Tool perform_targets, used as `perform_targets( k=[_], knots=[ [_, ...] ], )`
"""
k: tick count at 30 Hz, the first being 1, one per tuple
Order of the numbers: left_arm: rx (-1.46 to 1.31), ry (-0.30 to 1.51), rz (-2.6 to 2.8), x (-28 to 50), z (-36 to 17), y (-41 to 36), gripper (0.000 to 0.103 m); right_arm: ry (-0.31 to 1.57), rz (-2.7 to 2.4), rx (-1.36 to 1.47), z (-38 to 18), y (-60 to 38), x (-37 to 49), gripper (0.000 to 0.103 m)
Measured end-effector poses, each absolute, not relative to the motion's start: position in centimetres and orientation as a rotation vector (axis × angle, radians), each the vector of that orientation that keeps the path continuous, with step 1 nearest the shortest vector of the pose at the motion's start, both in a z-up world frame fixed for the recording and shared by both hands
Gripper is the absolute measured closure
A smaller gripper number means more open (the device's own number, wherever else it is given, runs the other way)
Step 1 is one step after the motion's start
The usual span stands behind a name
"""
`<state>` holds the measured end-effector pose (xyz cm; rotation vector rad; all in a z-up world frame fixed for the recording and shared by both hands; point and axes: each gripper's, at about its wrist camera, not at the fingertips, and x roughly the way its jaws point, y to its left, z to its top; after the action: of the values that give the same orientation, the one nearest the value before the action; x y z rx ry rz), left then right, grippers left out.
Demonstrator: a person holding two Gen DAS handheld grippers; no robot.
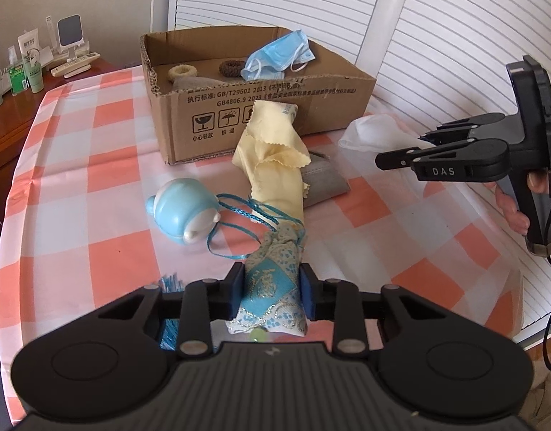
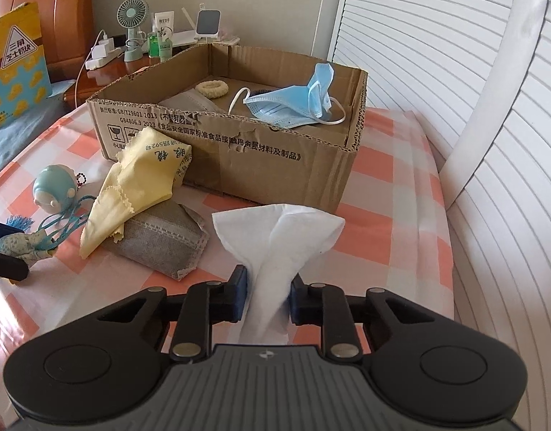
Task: Organize soft objects
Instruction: 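Carry the blue sachet into the box and open the left gripper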
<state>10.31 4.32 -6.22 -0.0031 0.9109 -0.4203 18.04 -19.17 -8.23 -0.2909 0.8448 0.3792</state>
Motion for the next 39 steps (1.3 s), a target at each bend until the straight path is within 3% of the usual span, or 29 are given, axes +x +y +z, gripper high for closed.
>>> perform_targets(
  k=[25,39],
  knots=[
    [0.185,0.772,-0.493,10.1,1.4,4.5,0.073,0.727,0.422,-0.278,-3.3,-18.7,13.7,0.076],
    [0.284,0.695,-0.473,21.4,6.0,1.1,0.073,0.656,0.48,-0.266,-0.5,-17.4,14.7,0.076]
  ],
)
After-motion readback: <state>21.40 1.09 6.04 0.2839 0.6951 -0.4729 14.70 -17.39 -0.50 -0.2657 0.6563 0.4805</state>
